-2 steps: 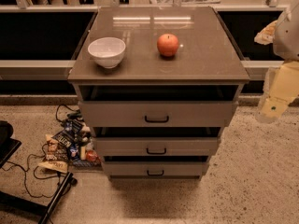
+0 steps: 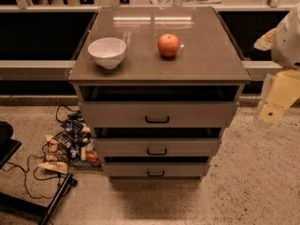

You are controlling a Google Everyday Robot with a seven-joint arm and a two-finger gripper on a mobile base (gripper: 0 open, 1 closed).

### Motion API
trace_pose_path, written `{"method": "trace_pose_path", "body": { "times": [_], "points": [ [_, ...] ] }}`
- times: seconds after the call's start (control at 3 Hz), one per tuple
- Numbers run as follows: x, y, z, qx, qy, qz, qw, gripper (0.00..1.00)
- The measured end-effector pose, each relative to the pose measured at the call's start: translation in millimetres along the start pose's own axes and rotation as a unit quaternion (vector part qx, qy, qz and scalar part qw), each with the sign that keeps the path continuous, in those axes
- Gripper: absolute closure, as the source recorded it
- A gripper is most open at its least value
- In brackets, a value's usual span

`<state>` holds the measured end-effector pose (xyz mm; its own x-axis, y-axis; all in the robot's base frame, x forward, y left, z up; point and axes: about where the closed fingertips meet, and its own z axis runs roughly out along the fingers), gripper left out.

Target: Open middle drawer

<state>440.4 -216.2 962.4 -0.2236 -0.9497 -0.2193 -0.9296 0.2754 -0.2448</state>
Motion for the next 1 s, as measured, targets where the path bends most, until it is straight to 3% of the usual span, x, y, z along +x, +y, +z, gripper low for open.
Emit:
{"method": "trace_pose_path", "body": {
  "times": [0.67,1.0],
  "points": [
    [19,28,94,-0.004,-0.048,0.002,0.9989,0.00],
    [22,40,149,0.001,-0.056,0.000,0.9984,0.00]
  ]
}}
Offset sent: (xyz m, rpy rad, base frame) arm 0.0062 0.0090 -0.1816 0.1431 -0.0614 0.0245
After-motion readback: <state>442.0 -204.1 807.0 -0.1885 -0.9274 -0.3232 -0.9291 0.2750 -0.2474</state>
